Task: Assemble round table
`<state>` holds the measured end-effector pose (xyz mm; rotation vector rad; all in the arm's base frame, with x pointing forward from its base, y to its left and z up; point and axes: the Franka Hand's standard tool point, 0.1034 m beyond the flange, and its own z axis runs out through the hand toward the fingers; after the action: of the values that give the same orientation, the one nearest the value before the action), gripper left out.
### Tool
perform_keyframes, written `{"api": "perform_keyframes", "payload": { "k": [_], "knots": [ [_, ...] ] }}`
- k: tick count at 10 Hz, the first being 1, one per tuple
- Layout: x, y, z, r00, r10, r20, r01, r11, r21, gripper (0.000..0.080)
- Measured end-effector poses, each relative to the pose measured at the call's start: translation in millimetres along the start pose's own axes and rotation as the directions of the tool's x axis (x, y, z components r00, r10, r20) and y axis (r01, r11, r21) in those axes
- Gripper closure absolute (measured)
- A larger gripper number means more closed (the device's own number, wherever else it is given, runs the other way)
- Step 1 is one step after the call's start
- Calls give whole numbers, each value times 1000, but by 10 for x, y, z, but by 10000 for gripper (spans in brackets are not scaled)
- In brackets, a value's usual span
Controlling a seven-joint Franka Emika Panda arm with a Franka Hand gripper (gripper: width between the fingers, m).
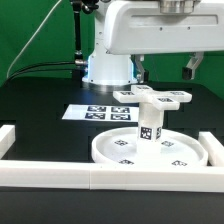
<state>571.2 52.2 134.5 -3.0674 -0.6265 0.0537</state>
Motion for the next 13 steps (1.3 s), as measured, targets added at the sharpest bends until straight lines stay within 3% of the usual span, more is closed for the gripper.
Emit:
{"api": "perform_keyframes", "payload": {
  "k": [5, 8, 13],
  "knots": [
    [-44, 111, 17, 949, -316, 1, 316, 949, -7, 151],
    [-27, 126, 53, 851, -524, 2, 524, 851, -35, 151],
    [-93, 108, 206, 852, -523, 15, 523, 852, -23, 151]
  ]
}}
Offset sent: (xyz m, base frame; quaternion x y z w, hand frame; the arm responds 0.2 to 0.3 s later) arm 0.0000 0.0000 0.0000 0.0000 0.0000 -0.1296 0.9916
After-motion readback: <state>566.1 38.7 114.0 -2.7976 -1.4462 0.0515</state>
